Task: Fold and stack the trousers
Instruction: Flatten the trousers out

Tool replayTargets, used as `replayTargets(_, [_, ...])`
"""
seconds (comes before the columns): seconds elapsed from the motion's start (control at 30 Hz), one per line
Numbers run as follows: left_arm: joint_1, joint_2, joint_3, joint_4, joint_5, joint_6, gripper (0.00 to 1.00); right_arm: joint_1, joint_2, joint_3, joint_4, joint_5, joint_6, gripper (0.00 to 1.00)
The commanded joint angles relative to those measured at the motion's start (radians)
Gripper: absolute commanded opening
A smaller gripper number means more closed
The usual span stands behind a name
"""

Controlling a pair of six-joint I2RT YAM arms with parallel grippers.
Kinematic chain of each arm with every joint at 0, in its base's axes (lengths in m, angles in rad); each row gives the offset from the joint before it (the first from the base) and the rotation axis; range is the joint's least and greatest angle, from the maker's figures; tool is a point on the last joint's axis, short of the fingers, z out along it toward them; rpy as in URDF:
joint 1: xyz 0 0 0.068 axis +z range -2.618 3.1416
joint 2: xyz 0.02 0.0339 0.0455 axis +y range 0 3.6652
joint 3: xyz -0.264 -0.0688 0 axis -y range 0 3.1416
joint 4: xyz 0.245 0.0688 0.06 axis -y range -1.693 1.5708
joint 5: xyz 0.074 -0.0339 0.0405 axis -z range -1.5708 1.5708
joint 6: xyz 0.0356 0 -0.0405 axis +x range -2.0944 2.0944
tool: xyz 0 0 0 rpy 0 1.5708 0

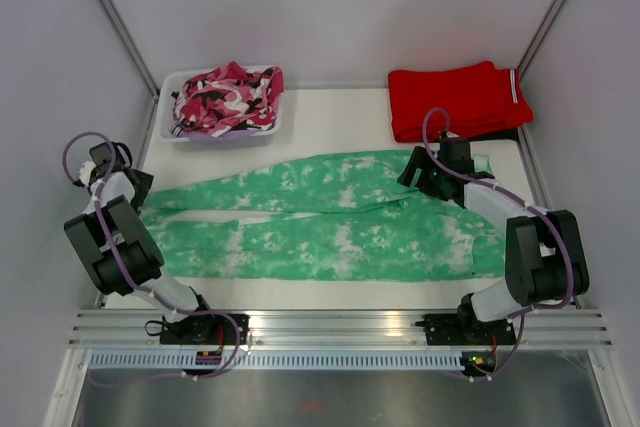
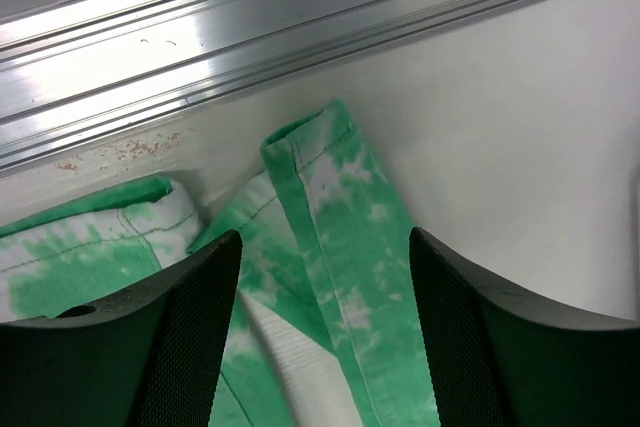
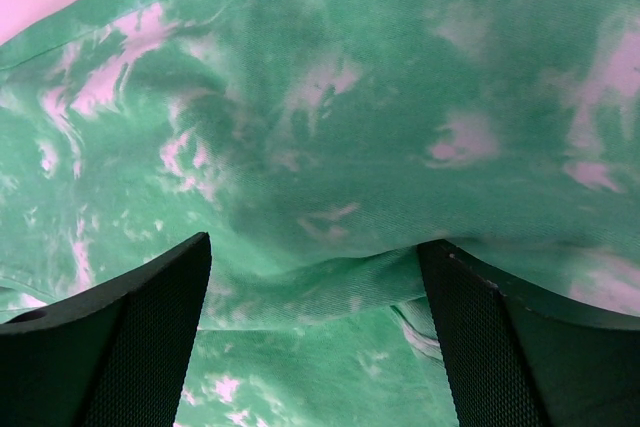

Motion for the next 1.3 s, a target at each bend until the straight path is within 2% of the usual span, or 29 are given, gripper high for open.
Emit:
replayTargets(0.0, [0.001, 0.06, 0.045, 0.018, -0.008, 0.007, 0.73, 0.001, 0.002, 0.042, 0.02, 0.0, 0.007, 0.91])
replayTargets(0.1, [0.001, 0.103, 0.048, 0.029, -0.006, -0.003, 0.71, 0.001, 0.012, 0.06, 0.0, 0.014, 0.004, 0.9])
replayTargets(0.17, [0.003, 0.133, 0.053, 0.05, 0.017, -0.007, 0.65, 0.001, 0.013, 0.067, -0.01, 0.025, -0.001, 0.9])
replayTargets(0.27, [0.001, 0.155, 0.062, 0.071, 0.04, -0.018, 0.43, 0.001, 0.007, 0.071, -0.007, 0.04, 0.002, 0.9])
replayTargets(0.3, [0.001, 0.156, 0.065, 0.071, 0.041, -0.015, 0.26, 0.001, 0.007, 0.074, -0.008, 0.042, 0.006, 0.9])
replayTargets(0.4, [0.001, 0.146, 0.099, 0.065, 0.041, 0.005, 0.02, 0.001, 0.009, 0.076, -0.01, 0.039, 0.004, 0.9])
replayTargets(0.57, [0.001, 0.005, 0.081, 0.142, 0.132, 0.071, 0.02, 0.001, 0.007, 0.073, -0.008, 0.039, 0.002, 0.9])
replayTargets(0.67, [0.001, -0.176, 0.002, 0.314, 0.243, 0.111, 0.02, 0.001, -0.005, 0.067, 0.001, 0.034, 0.012, 0.9])
replayTargets(0.7, [0.001, -0.227, -0.062, 0.456, 0.327, 0.129, 0.02, 0.001, -0.013, 0.062, 0.004, 0.025, 0.018, 0.9])
replayTargets(0.77, [0.001, -0.363, -0.174, 0.619, 0.417, 0.175, 0.02, 0.001, -0.039, 0.041, 0.024, 0.014, 0.025, 0.9])
replayTargets(0.8, [0.003, -0.377, -0.177, 0.659, 0.508, 0.183, 0.02, 0.001, -0.047, 0.031, 0.03, 0.013, 0.027, 0.9])
replayTargets(0.9, [0.004, -0.35, -0.216, 0.719, 0.659, 0.183, 0.02, 0.001, -0.064, 0.01, 0.03, 0.003, 0.021, 0.9])
replayTargets(1.03, [0.004, -0.327, -0.263, 0.629, 0.578, 0.186, 0.02, 0.001, -0.071, 0.004, 0.006, 0.002, -0.007, 0.9])
replayTargets(1.07, [0.004, -0.325, -0.277, 0.597, 0.521, 0.195, 0.02, 0.001, -0.073, -0.002, 0.007, -0.009, -0.007, 0.9])
replayTargets(1.17, [0.009, -0.29, -0.262, 0.344, 0.365, 0.128, 0.03, 0.001, -0.077, -0.016, 0.012, -0.02, -0.005, 0.9])
replayTargets(1.23, [0.027, -0.284, -0.301, 0.334, 0.386, 0.114, 0.05, 0.001, -0.074, -0.021, 0.016, -0.023, -0.001, 0.9])
replayTargets(1.27, [0.03, -0.296, -0.34, 0.319, 0.361, 0.081, 0.24, 0.001, -0.074, -0.022, 0.018, -0.032, 0.001, 0.9])
